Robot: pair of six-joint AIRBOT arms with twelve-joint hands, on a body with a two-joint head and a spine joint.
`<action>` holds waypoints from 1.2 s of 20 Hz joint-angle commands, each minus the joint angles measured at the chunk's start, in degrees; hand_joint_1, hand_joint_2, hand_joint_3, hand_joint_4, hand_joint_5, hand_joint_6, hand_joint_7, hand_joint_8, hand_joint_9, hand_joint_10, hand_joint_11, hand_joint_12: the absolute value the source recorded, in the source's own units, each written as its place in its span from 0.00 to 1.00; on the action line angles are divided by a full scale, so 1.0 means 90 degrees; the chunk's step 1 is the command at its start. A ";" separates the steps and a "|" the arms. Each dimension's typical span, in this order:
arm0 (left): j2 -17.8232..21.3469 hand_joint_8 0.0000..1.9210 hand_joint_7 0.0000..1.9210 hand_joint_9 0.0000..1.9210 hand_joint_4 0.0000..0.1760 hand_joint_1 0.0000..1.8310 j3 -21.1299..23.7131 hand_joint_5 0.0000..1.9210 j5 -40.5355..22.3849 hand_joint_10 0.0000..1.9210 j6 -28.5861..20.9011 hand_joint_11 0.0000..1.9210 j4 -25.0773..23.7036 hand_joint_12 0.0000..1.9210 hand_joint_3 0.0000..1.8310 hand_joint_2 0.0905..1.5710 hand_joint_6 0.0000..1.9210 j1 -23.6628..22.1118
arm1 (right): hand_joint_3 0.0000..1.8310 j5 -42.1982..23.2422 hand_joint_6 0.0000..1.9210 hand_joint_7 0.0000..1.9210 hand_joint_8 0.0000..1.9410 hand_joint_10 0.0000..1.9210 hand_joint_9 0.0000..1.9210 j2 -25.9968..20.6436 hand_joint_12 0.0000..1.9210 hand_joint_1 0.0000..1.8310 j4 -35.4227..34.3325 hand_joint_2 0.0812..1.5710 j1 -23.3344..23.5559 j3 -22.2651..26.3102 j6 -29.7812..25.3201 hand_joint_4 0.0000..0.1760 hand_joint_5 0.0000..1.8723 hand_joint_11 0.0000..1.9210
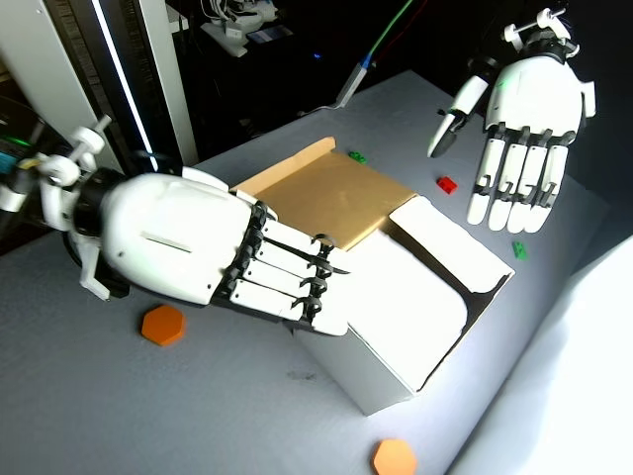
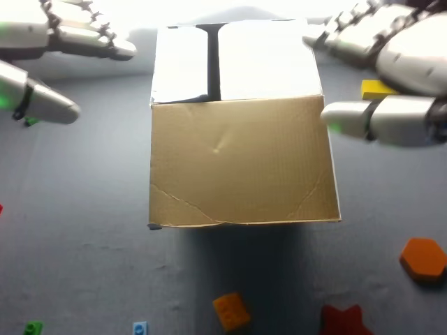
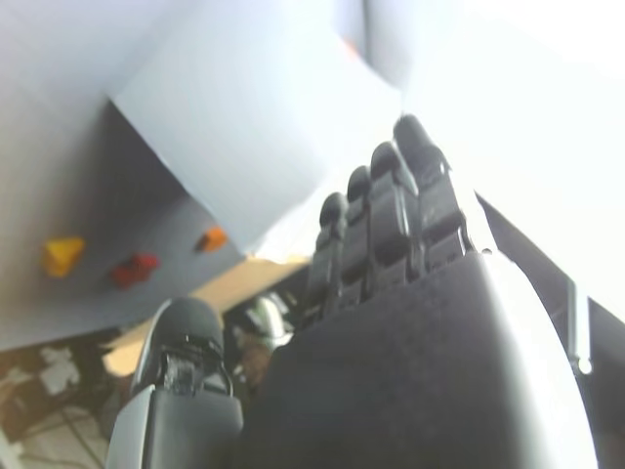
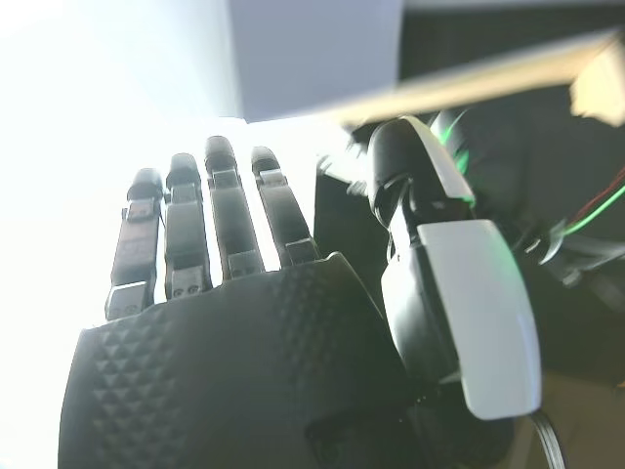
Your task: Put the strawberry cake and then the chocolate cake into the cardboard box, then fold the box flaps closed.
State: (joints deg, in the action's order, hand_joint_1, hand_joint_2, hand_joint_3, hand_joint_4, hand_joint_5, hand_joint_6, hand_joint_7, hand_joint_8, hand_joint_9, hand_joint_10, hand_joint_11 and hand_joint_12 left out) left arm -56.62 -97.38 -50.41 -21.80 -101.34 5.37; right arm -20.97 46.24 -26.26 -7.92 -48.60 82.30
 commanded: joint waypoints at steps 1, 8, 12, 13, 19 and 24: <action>0.0058 0.00 0.05 0.07 0.00 0.00 -0.0012 0.04 -0.0021 0.00 0.0040 0.00 0.0363 0.30 0.00 0.78 0.00 0.0047 | 0.00 -0.0600 0.00 0.05 0.00 0.00 0.03 -0.0225 0.00 0.00 -0.0053 0.83 0.0141 0.0047 -0.0077 0.00 0.02 0.00; 0.0252 0.00 0.07 0.08 0.00 0.00 0.0256 0.05 -0.0457 0.00 0.0378 0.00 0.0160 0.30 0.00 0.77 0.00 0.0838 | 0.00 0.0017 0.01 0.06 0.00 0.01 0.04 -0.1661 0.00 0.00 -0.0837 0.81 0.0334 0.0318 -0.0515 0.00 0.03 0.00; 0.0346 0.00 0.08 0.08 0.00 0.00 0.0744 0.05 -0.0506 0.00 0.0665 0.00 0.0330 0.29 0.00 0.77 0.00 0.1314 | 0.00 0.0015 0.01 0.07 0.01 0.01 0.04 -0.1704 0.01 0.00 -0.0943 0.81 0.0281 0.0332 -0.0447 0.00 0.03 0.02; 0.0390 0.00 0.08 0.07 0.00 0.00 0.0922 0.06 -0.0506 0.00 0.0778 0.00 0.0453 0.27 0.00 0.77 0.00 0.1467 | 0.00 0.0015 0.00 0.08 0.00 0.00 0.05 -0.1686 0.11 0.00 -0.0943 0.82 0.0265 0.0331 -0.0446 0.00 0.05 0.00; 0.0475 0.00 0.06 0.05 0.00 0.00 0.1596 0.05 -0.0525 0.00 0.0819 0.00 0.0707 0.26 0.00 0.73 0.00 0.1600 | 0.00 0.0017 0.00 0.08 0.00 0.00 0.05 -0.1662 0.14 0.00 -0.0892 0.79 0.0249 0.0330 -0.0412 0.00 0.06 0.00; 0.0509 0.00 0.06 0.06 0.00 0.00 0.2140 0.04 -0.0429 0.00 0.0853 0.00 0.0800 0.28 0.00 0.73 0.00 0.1885 | 0.00 0.0012 0.00 0.07 0.00 0.01 0.03 -0.1650 0.08 0.00 -0.0892 0.81 0.0251 0.0330 -0.0413 0.00 0.06 0.00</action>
State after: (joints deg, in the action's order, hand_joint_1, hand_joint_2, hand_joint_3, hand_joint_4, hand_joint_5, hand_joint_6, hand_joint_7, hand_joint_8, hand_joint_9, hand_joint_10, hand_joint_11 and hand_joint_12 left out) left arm -52.62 -77.23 -53.19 -14.20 -98.39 22.96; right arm -14.66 31.99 -34.92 -6.04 -45.39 78.63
